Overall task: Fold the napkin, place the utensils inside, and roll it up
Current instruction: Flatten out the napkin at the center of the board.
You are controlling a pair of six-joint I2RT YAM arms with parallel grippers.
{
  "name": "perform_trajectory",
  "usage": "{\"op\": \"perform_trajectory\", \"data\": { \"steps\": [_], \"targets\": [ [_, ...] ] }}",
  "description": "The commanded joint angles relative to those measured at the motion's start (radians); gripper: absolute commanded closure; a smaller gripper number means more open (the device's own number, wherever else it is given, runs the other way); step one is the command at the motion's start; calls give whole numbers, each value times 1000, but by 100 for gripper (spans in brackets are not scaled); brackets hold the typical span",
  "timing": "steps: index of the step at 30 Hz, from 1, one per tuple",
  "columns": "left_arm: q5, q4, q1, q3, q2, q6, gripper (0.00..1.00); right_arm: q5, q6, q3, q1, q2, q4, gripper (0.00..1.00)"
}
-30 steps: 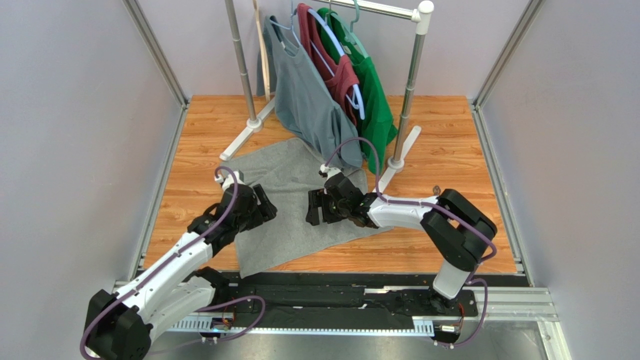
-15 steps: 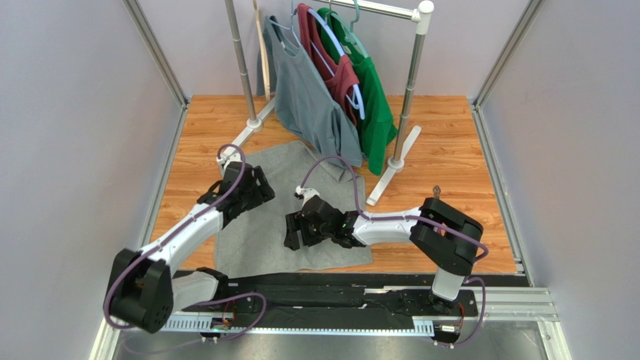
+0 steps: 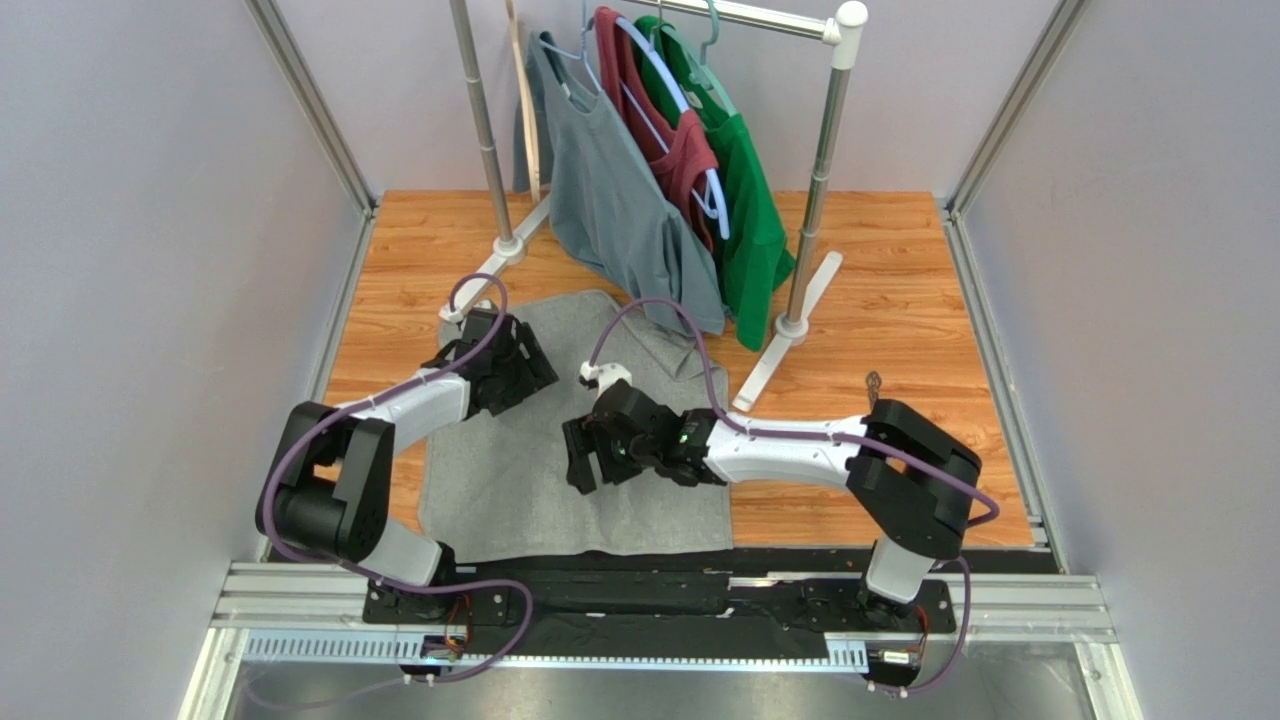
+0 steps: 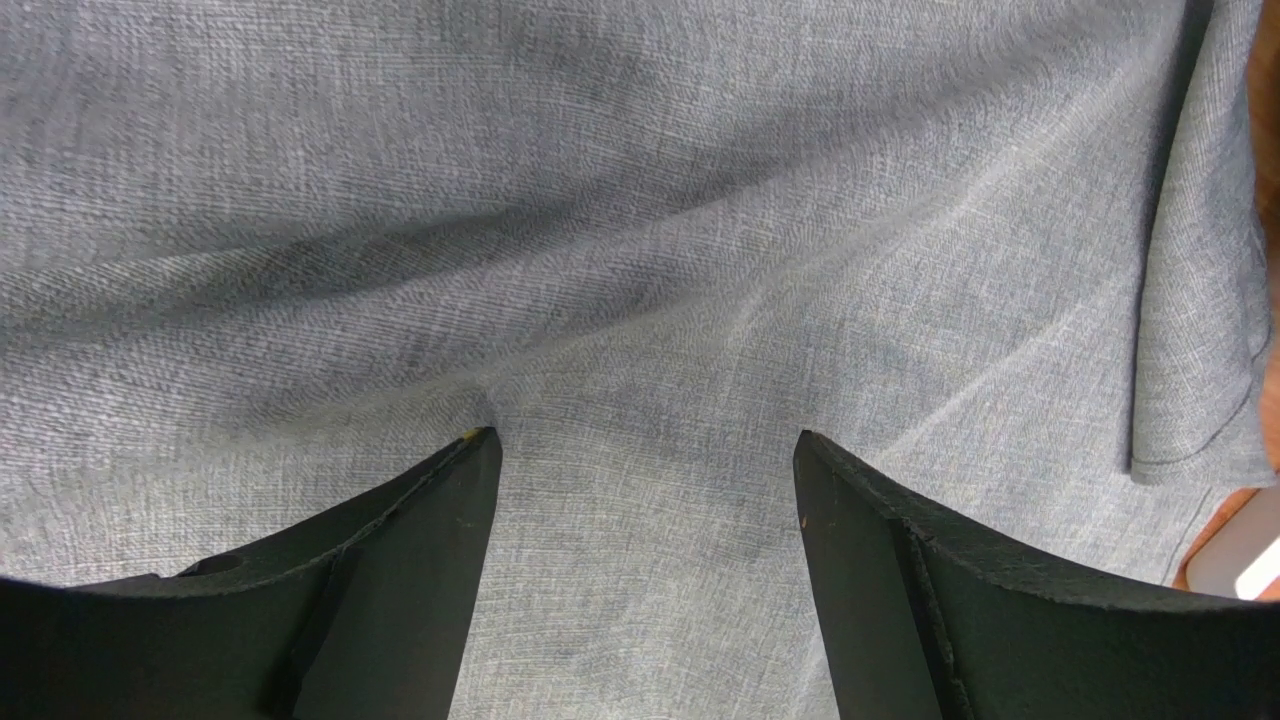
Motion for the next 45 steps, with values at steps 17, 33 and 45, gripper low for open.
{"op": "perform_trajectory", "data": {
  "steps": [17,33,45],
  "targets": [
    [23,-10,48,9,-124,14,19,-13,15,36,-137,214,164,24],
    [70,60,64,-45,-66,3,19,49,-4,113,-43,111,25,24],
    [82,40,91,-34,-49,24,19,187,-83,-51,-314,-46,-49,30]
  ]
}}
